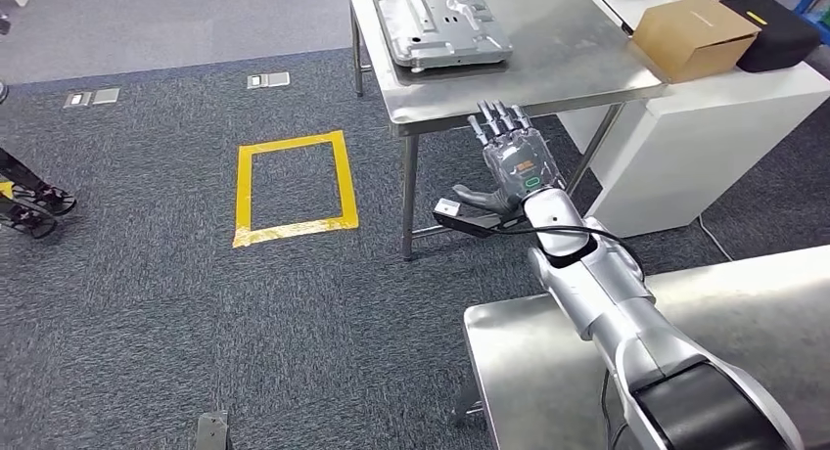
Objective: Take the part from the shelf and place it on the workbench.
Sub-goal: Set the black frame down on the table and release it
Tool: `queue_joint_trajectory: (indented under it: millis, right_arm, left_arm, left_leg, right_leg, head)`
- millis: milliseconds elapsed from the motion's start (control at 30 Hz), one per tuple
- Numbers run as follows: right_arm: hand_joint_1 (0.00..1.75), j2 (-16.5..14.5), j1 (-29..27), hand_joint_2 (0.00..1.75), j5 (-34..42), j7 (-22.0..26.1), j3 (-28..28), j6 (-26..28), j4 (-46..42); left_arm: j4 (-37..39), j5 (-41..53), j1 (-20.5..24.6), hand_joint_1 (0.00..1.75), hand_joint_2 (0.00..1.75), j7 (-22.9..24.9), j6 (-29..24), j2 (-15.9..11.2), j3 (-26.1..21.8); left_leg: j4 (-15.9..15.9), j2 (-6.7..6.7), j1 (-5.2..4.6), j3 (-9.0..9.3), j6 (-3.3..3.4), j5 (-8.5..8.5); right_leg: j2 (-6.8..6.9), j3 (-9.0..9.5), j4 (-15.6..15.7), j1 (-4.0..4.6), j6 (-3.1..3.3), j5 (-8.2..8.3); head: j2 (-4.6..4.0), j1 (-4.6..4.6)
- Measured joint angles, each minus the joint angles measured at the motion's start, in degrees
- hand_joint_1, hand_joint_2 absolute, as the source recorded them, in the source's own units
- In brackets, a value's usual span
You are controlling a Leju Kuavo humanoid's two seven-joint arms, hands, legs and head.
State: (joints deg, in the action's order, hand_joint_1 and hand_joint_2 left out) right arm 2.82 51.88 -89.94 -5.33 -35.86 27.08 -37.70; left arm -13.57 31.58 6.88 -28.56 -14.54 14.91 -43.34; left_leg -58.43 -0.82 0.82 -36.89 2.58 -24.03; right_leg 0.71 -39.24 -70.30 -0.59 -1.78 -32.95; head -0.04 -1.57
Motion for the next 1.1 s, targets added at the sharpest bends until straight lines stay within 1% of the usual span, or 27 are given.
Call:
queue_joint_trajectory:
  millis: [33, 67, 100, 133, 167, 200, 233, 267, 333, 400, 433, 467, 533, 567, 600, 633, 667, 733, 767, 800, 867, 900, 933, 967, 1033, 1067, 1100]
  right_arm:
    - [0.00, 0.08, -0.25, 0.00, 0.00, 0.00, -0.04, 0.00, 0.05]
    - [0.00, 0.15, -0.49, 0.00, 0.00, 0.00, -0.07, 0.00, 0.11]
    - [0.00, 0.20, -0.64, 0.00, 0.00, 0.00, -0.08, 0.00, 0.16]
    - [0.00, 0.22, -0.67, 0.00, 0.00, 0.00, -0.09, 0.00, 0.18]
    - [0.00, 0.22, -0.59, 0.00, 0.00, 0.00, -0.10, 0.00, 0.19]
    - [0.00, 0.22, -0.46, 0.00, 0.00, 0.00, -0.10, 0.00, 0.19]
    - [0.00, 0.19, -0.34, 0.00, -0.01, 0.01, -0.11, 0.00, 0.19]
    - [0.00, 0.11, -0.27, 0.00, -0.01, 0.01, -0.13, 0.00, 0.19]
    - [0.00, -0.19, -0.21, 0.00, -0.02, 0.02, -0.17, -0.02, 0.19]
    - [0.00, -0.50, -0.01, 0.00, -0.02, 0.02, -0.18, -0.04, 0.19]
    - [0.00, -0.60, 0.11, 0.00, -0.02, 0.02, -0.19, -0.05, 0.19]
    - [0.00, -0.69, 0.20, 0.00, -0.02, 0.02, -0.21, -0.08, 0.19]
    - [0.00, -0.77, 0.18, 0.00, -0.02, 0.02, -0.29, -0.18, 0.19]
    - [0.00, -0.79, 0.12, 0.00, -0.02, 0.02, -0.34, -0.24, 0.19]
    - [0.00, -0.81, 0.07, 0.00, -0.02, 0.02, -0.39, -0.28, 0.19]
    - [0.00, -0.84, 0.07, 0.00, -0.02, 0.02, -0.45, -0.32, 0.19]
    - [0.00, -0.85, 0.13, 0.00, -0.02, 0.02, -0.51, -0.32, 0.19]
    - [0.00, -0.80, 0.34, 0.00, -0.02, 0.02, -0.61, -0.32, 0.19]
    - [0.00, -0.76, 0.45, 0.00, -0.02, 0.02, -0.65, -0.32, 0.19]
    - [0.00, -0.76, 0.54, 0.00, -0.02, 0.02, -0.69, -0.33, 0.19]
    - [0.00, -0.78, 0.59, 0.00, -0.02, 0.01, -0.80, -0.34, 0.19]
    - [0.00, -0.76, 0.60, 0.00, -0.02, 0.01, -0.84, -0.35, 0.19]
    - [0.00, -0.71, 0.61, 0.00, -0.02, 0.00, -0.86, -0.35, 0.19]
    - [0.00, -0.64, 0.57, 0.00, -0.02, -0.01, -0.90, -0.36, 0.20]
    - [0.00, -0.46, 0.22, 0.00, -0.02, -0.04, -0.98, -0.43, 0.27]
    - [0.00, -0.37, -0.05, 0.00, -0.02, -0.06, -1.02, -0.46, 0.31]
    - [0.00, -0.31, -0.27, 0.00, -0.02, -0.10, -1.03, -0.49, 0.33]
  left_arm:
    - [0.00, 0.05, 0.00, 0.00, 0.00, 0.05, 0.01, 0.00, 0.01]
    - [0.00, 0.10, -0.02, 0.00, 0.00, 0.09, 0.00, 0.00, 0.01]
    - [0.00, 0.11, -0.04, 0.00, 0.00, 0.12, -0.01, -0.01, 0.00]
    - [0.00, 0.11, -0.05, 0.00, 0.00, 0.14, -0.01, -0.02, -0.01]
    - [0.00, 0.11, -0.05, 0.00, 0.00, 0.15, -0.02, -0.01, -0.01]
    - [0.00, 0.10, -0.05, 0.00, 0.00, 0.16, -0.02, -0.01, -0.01]
    - [0.00, 0.08, -0.06, 0.00, 0.00, 0.18, -0.05, 0.01, -0.01]
    - [0.00, 0.06, -0.09, 0.00, 0.00, 0.20, -0.10, 0.02, -0.01]
    - [0.01, 0.01, -0.18, 0.00, 0.00, 0.21, -0.25, 0.02, -0.01]
    - [0.02, -0.05, -0.30, 0.00, 0.00, 0.21, -0.44, 0.02, -0.01]
    - [0.02, -0.09, -0.32, 0.00, 0.00, 0.21, -0.53, 0.02, -0.01]
    - [0.02, -0.10, -0.34, 0.00, 0.00, 0.21, -0.61, 0.03, -0.01]
    - [0.02, -0.11, -0.35, 0.00, 0.00, 0.21, -0.68, 0.04, -0.01]
    - [0.02, -0.13, -0.39, 0.00, 0.00, 0.21, -0.70, 0.05, -0.01]
    - [0.02, -0.14, -0.41, 0.00, 0.00, 0.21, -0.70, 0.05, -0.01]
    - [0.02, -0.15, -0.42, 0.00, 0.00, 0.21, -0.73, 0.04, -0.01]
    - [0.02, -0.15, -0.42, 0.00, 0.00, 0.21, -0.78, 0.02, 0.00]
    - [0.02, -0.15, -0.34, 0.00, 0.00, 0.21, -0.85, 0.05, 0.02]
    - [0.02, -0.14, -0.31, 0.00, 0.00, 0.21, -0.87, 0.09, 0.04]
    - [0.02, -0.14, -0.28, 0.00, 0.00, 0.21, -0.86, 0.14, 0.05]
    - [0.02, -0.13, -0.31, 0.00, 0.00, 0.21, -0.86, 0.19, 0.06]
    - [0.02, -0.14, -0.31, 0.00, 0.00, 0.20, -0.86, 0.20, 0.05]
    - [0.02, -0.14, -0.28, 0.00, 0.00, 0.20, -0.86, 0.19, 0.05]
    - [0.02, -0.14, -0.25, 0.00, 0.00, 0.19, -0.84, 0.19, 0.05]
    - [0.02, -0.14, -0.20, 0.00, 0.00, 0.19, -0.75, 0.20, 0.09]
    - [0.02, -0.14, -0.23, 0.00, 0.00, 0.19, -0.71, 0.21, 0.13]
    - [0.02, -0.14, -0.27, 0.00, 0.00, 0.19, -0.69, 0.21, 0.17]
  left_leg:
    - [-0.01, -0.50, -0.04, 0.00, 0.07, -0.03]
    - [-0.02, -1.06, -0.07, 0.01, 0.09, -0.04]
    - [-0.03, -1.65, -0.10, 0.02, 0.08, -0.04]
    - [-0.06, -2.21, -0.11, 0.06, 0.06, -0.03]
    - [-0.08, -2.71, -0.11, 0.08, 0.01, -0.03]
    - [-0.15, -3.15, -0.23, 0.07, -0.14, -0.06]
    - [-0.20, -3.50, -0.33, 0.04, -0.34, -0.07]
    - [-0.21, -3.80, -0.43, -0.02, -0.59, -0.06]
    - [-0.12, -4.28, -0.42, -0.11, -1.15, 0.00]
    - [-1.38, -3.10, -0.33, -0.70, -1.69, -0.99]
    - [-3.52, -2.08, -0.29, -1.65, -1.96, -2.34]
    - [-6.89, -0.99, -0.25, -3.19, -2.17, -4.18]
    - [-14.56, -0.20, -0.10, -6.94, -2.55, -7.44]
    - [-16.62, -0.10, 0.00, -8.06, -2.70, -7.81]
    - [-16.45, 0.01, 0.12, -8.08, -2.83, -7.09]
    - [-14.00, 0.30, 0.27, -6.90, -2.91, -5.47]
    - [-10.10, 1.09, 0.41, -4.88, -2.97, -3.53]
    - [-3.16, 2.93, 0.33, -1.24, -2.98, -1.19]
    - [-1.54, 3.41, 0.21, -0.42, -2.84, -0.87]
    - [-1.03, 3.26, 0.00, -0.25, -2.60, -0.93]
    - [-0.84, 2.23, -0.18, -0.22, -1.74, -0.68]
    - [-0.68, 1.83, -0.23, -0.13, -1.27, -0.52]
    - [-0.52, 1.44, -0.21, -0.04, -0.80, -0.37]
    - [-0.43, 1.06, -0.16, 0.00, -0.44, -0.30]
    - [-0.42, 0.10, -0.20, -0.03, -0.07, -0.30]
    - [-0.43, -0.47, -0.23, -0.03, -0.02, -0.31]
    - [-0.44, -1.03, -0.26, -0.02, -0.01, -0.30]
  right_leg:
    - [-0.27, -1.78, -3.35, -0.01, -0.09, -1.01]
    - [-0.42, -2.65, -4.73, 0.01, -0.37, -1.13]
    - [-0.55, -2.40, -3.83, 0.02, -0.78, -0.35]
    - [-0.71, -0.99, -0.61, -0.04, -1.21, 1.19]
    - [-1.21, 1.07, 3.84, -0.18, -1.59, 2.98]
    - [-1.74, 3.02, 7.74, -0.22, -1.62, 4.51]
    - [-2.14, 4.35, 10.48, -0.25, -1.40, 5.58]
    - [-2.36, 4.98, 11.74, -0.21, -1.00, 6.08]
    - [-1.80, 5.12, 11.95, -0.15, -0.04, 6.38]
    - [-1.14, 5.42, 12.25, -0.40, 0.92, 6.61]
    - [-0.82, 5.59, 12.41, -0.53, 1.46, 6.70]
    - [-0.53, 5.68, 12.45, -0.48, 1.87, 6.68]
    - [0.14, 5.73, 12.44, -0.33, 2.31, 6.58]
    - [0.52, 5.74, 12.43, -0.30, 2.37, 6.53]
    - [0.89, 5.77, 12.42, -0.30, 2.39, 6.50]
    - [1.23, 5.83, 12.40, -0.30, 2.35, 6.43]
    - [1.55, 5.91, 12.35, -0.27, 2.23, 6.31]
    - [2.09, 5.94, 12.10, 0.22, 1.70, 5.90]
    - [2.38, 5.98, 12.02, 0.52, 1.43, 5.73]
    - [2.70, 6.02, 12.01, 0.81, 1.19, 5.61]
    - [3.17, 6.06, 11.92, 0.87, 0.65, 5.31]
    - [2.76, 5.66, 11.09, 0.75, 0.45, 4.75]
    - [2.04, 4.75, 9.19, 0.59, 0.38, 3.73]
    - [1.10, 3.20, 6.02, 0.39, 0.46, 2.28]
    - [-0.05, -0.69, -1.91, 0.26, 0.61, -0.66]
    - [-0.26, -2.08, -4.49, 0.24, 0.45, -1.30]
    - [-0.40, -2.43, -4.91, 0.26, 0.15, -1.05]
  head:
    - [0.00, 0.02]
    - [0.00, 0.05]
    - [0.00, 0.08]
    - [0.00, 0.08]
    - [0.00, 0.10]
    - [0.00, 0.11]
    - [0.00, 0.09]
    - [0.00, 0.06]
    - [0.00, 0.03]
    - [0.00, -0.03]
    - [0.00, -0.11]
    - [0.00, -0.15]
    - [0.00, -0.23]
    - [0.00, -0.23]
    - [0.00, -0.26]
    - [0.00, -0.25]
    - [0.00, -0.27]
    - [0.00, -0.24]
    - [0.00, -0.12]
    - [0.00, 0.01]
    - [0.00, 0.20]
    - [0.00, 0.20]
    - [0.00, 0.24]
    - [0.00, 0.27]
    - [0.00, 0.36]
    - [0.00, 0.37]
    - [0.00, 0.39]
